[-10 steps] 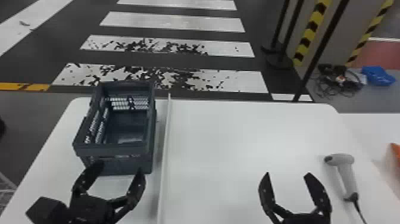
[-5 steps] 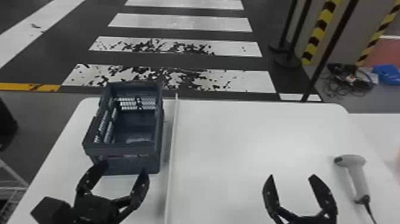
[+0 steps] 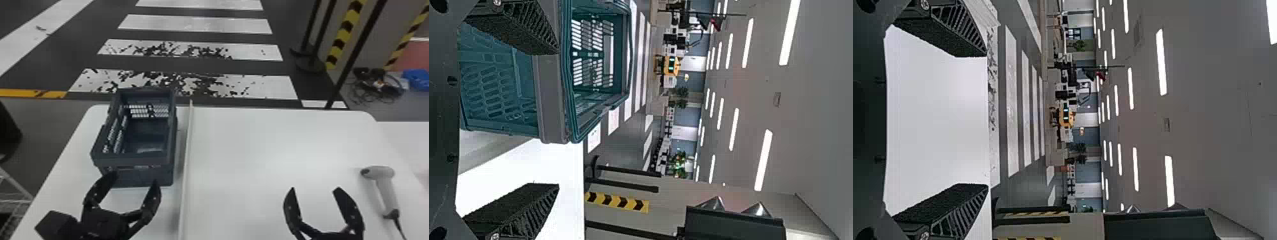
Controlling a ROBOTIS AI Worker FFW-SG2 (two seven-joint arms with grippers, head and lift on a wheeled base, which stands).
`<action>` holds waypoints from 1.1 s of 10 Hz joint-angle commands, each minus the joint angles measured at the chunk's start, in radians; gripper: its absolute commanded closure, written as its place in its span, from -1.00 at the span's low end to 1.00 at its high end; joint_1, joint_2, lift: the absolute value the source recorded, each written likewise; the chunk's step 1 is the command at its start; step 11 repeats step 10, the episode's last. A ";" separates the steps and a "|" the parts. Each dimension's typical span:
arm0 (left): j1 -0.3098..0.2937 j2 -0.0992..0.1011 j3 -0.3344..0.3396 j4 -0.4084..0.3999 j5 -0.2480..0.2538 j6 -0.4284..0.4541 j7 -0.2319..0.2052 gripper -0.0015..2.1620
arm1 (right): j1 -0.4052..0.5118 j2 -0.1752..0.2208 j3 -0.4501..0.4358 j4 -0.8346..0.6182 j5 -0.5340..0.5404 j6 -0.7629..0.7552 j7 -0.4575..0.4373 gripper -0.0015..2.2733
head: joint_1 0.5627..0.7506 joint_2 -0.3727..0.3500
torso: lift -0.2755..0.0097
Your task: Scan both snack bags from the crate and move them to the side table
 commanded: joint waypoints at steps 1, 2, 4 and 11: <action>-0.001 0.000 0.000 0.003 0.002 0.000 0.000 -0.96 | 0.001 0.000 0.000 0.000 0.000 -0.001 0.000 -0.95 | 0.41 -0.01 | 0.24; -0.001 0.000 0.000 0.003 0.002 0.000 0.000 -0.96 | 0.001 0.000 0.000 0.002 0.000 -0.007 0.000 -0.95 | 0.41 -0.01 | 0.24; -0.001 -0.001 0.000 0.006 0.002 0.000 0.000 -0.96 | 0.001 0.000 0.000 0.003 0.000 -0.007 0.000 -0.95 | 0.41 -0.01 | 0.24; -0.001 -0.003 0.000 0.007 0.002 0.000 0.000 -0.96 | 0.004 0.000 0.000 0.005 0.000 -0.025 -0.005 -0.95 | 0.41 -0.01 | 0.24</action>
